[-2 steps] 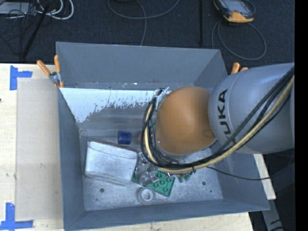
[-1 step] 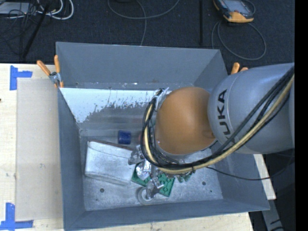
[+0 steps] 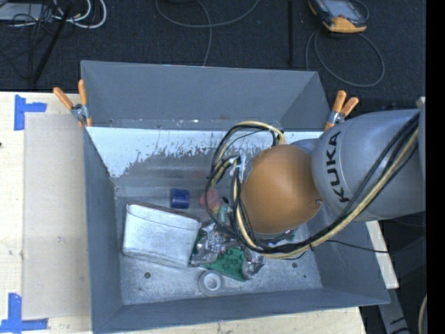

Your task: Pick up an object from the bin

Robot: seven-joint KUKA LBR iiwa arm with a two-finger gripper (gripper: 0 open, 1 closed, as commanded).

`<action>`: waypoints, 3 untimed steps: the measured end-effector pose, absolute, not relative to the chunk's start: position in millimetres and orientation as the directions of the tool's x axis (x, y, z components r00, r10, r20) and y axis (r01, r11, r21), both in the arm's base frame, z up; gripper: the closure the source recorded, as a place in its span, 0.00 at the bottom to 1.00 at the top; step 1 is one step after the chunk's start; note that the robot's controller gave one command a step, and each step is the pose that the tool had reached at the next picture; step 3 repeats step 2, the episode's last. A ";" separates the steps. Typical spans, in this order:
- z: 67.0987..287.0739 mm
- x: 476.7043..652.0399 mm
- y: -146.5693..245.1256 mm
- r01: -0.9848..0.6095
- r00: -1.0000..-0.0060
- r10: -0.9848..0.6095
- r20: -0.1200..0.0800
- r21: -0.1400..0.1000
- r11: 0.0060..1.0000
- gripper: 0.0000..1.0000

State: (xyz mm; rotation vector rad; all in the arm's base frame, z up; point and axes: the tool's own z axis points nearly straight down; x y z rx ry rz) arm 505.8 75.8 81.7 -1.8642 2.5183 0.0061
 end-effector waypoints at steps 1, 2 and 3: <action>82.0 505.8 66.1 -0.955 -0.298 -0.954 0.015 0.002 0.298 1.00; 204.3 521.1 79.1 -0.949 -0.317 -0.949 -0.004 -0.005 0.317 1.00; 204.3 521.1 79.1 -0.949 -0.317 -0.949 -0.004 -0.005 0.317 1.00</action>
Offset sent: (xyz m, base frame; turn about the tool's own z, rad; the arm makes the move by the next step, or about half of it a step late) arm 0.0000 0.0000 0.0000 0.0000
